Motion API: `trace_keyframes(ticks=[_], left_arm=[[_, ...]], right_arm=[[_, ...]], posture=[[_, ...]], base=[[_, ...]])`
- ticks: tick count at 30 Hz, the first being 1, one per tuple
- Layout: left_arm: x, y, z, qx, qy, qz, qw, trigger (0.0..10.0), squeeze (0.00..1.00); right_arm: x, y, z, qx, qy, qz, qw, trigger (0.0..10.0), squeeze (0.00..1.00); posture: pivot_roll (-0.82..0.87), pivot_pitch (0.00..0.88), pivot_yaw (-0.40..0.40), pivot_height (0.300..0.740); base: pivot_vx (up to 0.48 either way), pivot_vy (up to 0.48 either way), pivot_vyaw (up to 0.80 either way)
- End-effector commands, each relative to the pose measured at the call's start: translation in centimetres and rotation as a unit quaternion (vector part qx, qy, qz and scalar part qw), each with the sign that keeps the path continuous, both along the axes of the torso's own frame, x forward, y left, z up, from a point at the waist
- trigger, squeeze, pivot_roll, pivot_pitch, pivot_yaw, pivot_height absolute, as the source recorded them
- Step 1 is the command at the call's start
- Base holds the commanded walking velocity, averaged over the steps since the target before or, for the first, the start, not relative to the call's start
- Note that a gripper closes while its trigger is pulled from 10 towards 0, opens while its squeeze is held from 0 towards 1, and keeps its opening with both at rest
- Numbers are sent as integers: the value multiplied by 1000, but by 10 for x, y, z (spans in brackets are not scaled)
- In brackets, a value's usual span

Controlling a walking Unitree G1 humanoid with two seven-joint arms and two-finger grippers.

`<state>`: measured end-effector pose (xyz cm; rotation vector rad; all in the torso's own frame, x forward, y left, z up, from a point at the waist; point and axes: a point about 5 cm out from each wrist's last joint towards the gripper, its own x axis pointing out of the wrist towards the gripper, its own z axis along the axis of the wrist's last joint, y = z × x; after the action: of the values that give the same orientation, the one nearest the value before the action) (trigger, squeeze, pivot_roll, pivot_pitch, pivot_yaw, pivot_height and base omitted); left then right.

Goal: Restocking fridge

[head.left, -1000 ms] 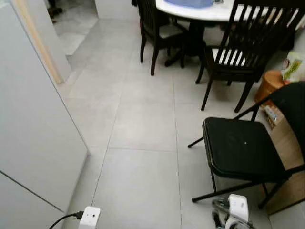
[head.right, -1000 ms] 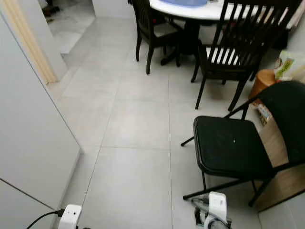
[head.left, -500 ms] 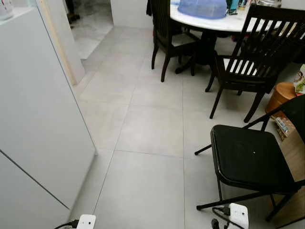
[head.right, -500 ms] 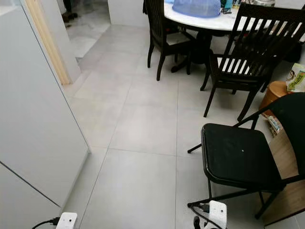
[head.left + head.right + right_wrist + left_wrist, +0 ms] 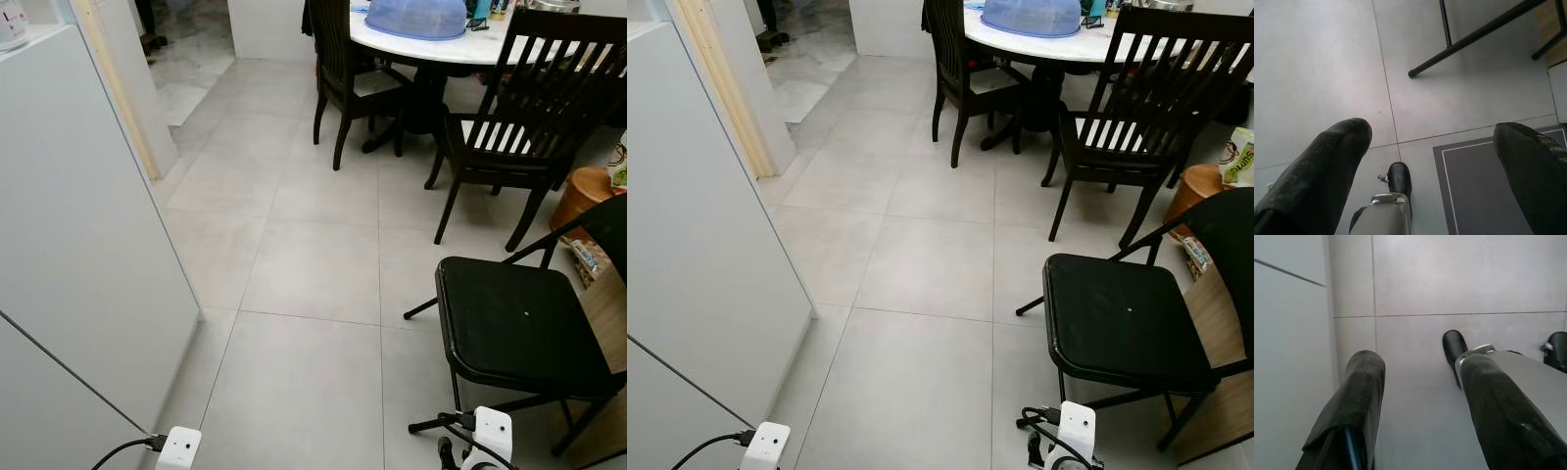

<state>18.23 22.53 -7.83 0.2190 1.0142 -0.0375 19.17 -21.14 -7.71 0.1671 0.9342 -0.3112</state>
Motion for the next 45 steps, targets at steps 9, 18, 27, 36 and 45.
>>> trace_keyframes(ticks=[9, 18, 27, 36, 45], left_arm=[[-3, -2, -2, -16, 8, 13, 1000, 10000, 0], [-2, -1, -2, -17, 6, 17, 1000, 10000, 0], [-3, 0, -1, -17, 6, 19, 1000, 10000, 0], [-3, -1, -2, -18, 9, 19, 1000, 10000, 0], [-4, -2, -3, -19, 9, 21, 1000, 10000, 0]], right_arm=[[0, -1, 0, 7, 5, 9, 1000, 10000, 0], [0, 1, -1, 19, 6, 11, 1000, 10000, 0], [0, 2, -1, 24, 7, 14, 1000, 10000, 0], [-1, 2, -1, 28, 10, 23, 999, 10000, 0], [-1, 2, -1, 29, 11, 28, 999, 10000, 0]], posture=[[30, 0, -55, 740], [31, 0, -47, 740], [34, 0, -48, 740], [30, 0, -53, 740], [30, 0, -57, 740]], base=[[0, 0, 228], [0, 0, 800], [0, 0, 800], [0, 0, 800], [0, 0, 800]])
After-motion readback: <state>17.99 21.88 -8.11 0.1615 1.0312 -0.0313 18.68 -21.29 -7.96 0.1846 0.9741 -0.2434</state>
